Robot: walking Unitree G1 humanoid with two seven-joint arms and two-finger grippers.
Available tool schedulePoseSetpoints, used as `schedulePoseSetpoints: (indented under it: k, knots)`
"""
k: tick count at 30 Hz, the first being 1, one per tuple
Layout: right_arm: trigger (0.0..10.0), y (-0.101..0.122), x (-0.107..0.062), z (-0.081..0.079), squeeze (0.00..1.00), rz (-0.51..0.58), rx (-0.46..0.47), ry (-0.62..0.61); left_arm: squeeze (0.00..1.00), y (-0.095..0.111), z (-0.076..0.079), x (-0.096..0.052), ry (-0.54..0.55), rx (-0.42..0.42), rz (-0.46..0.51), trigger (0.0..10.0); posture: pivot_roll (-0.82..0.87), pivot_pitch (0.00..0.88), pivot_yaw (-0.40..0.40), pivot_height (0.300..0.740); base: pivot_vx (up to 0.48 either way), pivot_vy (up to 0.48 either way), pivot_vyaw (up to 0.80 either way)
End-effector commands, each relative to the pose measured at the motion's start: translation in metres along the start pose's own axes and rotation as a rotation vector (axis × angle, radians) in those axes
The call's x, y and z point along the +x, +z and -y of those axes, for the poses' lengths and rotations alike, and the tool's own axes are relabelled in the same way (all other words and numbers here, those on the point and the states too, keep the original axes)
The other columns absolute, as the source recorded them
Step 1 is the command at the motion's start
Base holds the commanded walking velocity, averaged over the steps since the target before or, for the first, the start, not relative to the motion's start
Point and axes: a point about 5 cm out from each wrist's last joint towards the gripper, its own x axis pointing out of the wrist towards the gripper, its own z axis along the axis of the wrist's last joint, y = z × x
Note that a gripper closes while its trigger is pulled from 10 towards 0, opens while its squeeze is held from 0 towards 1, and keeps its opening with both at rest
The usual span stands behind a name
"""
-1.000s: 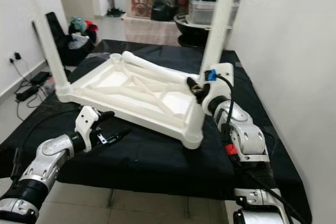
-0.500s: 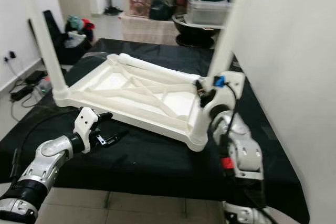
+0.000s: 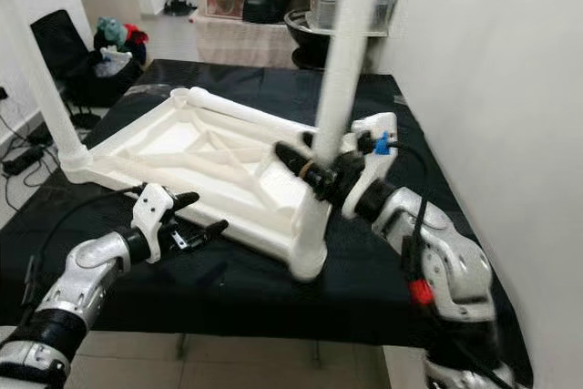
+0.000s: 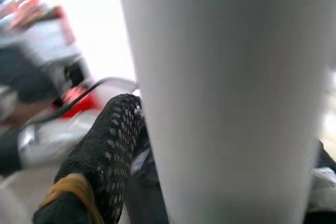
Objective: Building children table
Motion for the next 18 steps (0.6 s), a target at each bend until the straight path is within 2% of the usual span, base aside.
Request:
schedulePoseSetpoints:
  k: [1, 4, 5, 7, 8, 9, 10, 11, 12, 13, 15, 18]
  knots:
    - [10.0, -0.01, 0.004, -0.004, 0.0, -0.05, -0.009, 0.038, 0.0, -0.003, 0.001, -0.002, -0.007, -0.001, -0.014, 10.0, 0.04, 0.0, -0.055, 0.74, 0.0, 0.0, 0.0]
    - [10.0, -0.015, 0.005, -0.004, 0.0, -0.072, -0.015, 0.04, 0.0, -0.003, 0.001, -0.002, -0.008, -0.001, -0.015, 10.0, 0.05, 0.0, -0.056, 0.74, 0.0, 0.0, 0.0]
    - [8.5, -0.017, 0.005, -0.003, 0.0, -0.079, -0.017, 0.038, 0.0, -0.003, 0.001, -0.002, -0.007, -0.001, -0.015, 10.0, 0.05, 0.0, -0.056, 0.74, 0.0, 0.0, 0.0]
    - [8.5, -0.017, 0.005, -0.003, 0.0, -0.079, -0.017, 0.038, 0.0, -0.003, 0.001, -0.002, -0.007, -0.001, -0.015, 10.0, 0.05, 0.0, -0.056, 0.74, 0.0, 0.0, 0.0]
    - [0.0, -0.021, 0.006, 0.005, 0.0, -0.098, -0.017, -0.033, 0.0, -0.003, 0.001, -0.003, -0.007, -0.001, -0.016, 10.0, 0.04, 0.0, -0.052, 0.74, 0.0, 0.0, 0.0]
    - [0.0, -0.021, 0.006, 0.005, 0.0, -0.098, -0.017, -0.033, 0.0, -0.003, 0.001, -0.003, -0.007, -0.001, -0.016, 10.0, 0.04, 0.0, -0.052, 0.74, 0.0, 0.0, 0.0]
    - [0.0, -0.027, 0.006, 0.022, 0.0, -0.131, -0.016, -0.173, 0.0, -0.004, 0.0, -0.003, -0.006, 0.001, -0.018, 10.0, 0.04, 0.0, -0.051, 0.74, 0.0, 0.0, 0.0]
    - [0.0, -0.027, 0.006, 0.022, 0.0, -0.131, -0.016, -0.173, 0.0, -0.004, 0.0, -0.003, -0.006, 0.001, -0.018, 10.0, 0.04, 0.0, -0.051, 0.74, 0.0, 0.0, 0.0]
    - [0.0, -0.035, 0.001, 0.044, 0.0, -0.183, -0.014, -0.386, 0.0, -0.004, 0.0, -0.002, -0.006, 0.002, -0.02, 10.0, 0.04, 0.0, -0.051, 0.74, 0.0, 0.0, 0.0]
    - [0.0, -0.039, -0.023, 0.082, 0.0, -0.204, -0.014, -0.799, 0.0, -0.004, 0.0, -0.002, -0.005, 0.003, -0.019, 10.0, 0.04, 0.0, -0.054, 0.74, 0.0, 0.0, 0.0]
    - [0.0, -0.039, -0.023, 0.082, 0.0, -0.204, -0.014, -0.799, 0.0, -0.004, 0.0, -0.002, -0.005, 0.003, -0.019, 10.0, 0.04, 0.0, -0.054, 0.74, 0.0, 0.0, 0.0]
    - [0.0, -0.039, -0.049, 0.097, 0.0, -0.163, -0.002, -1.067, 0.0, -0.004, 0.0, -0.001, -0.005, 0.002, -0.02, 10.0, 0.04, 0.0, -0.05, 0.74, 0.0, 0.0, 0.0]
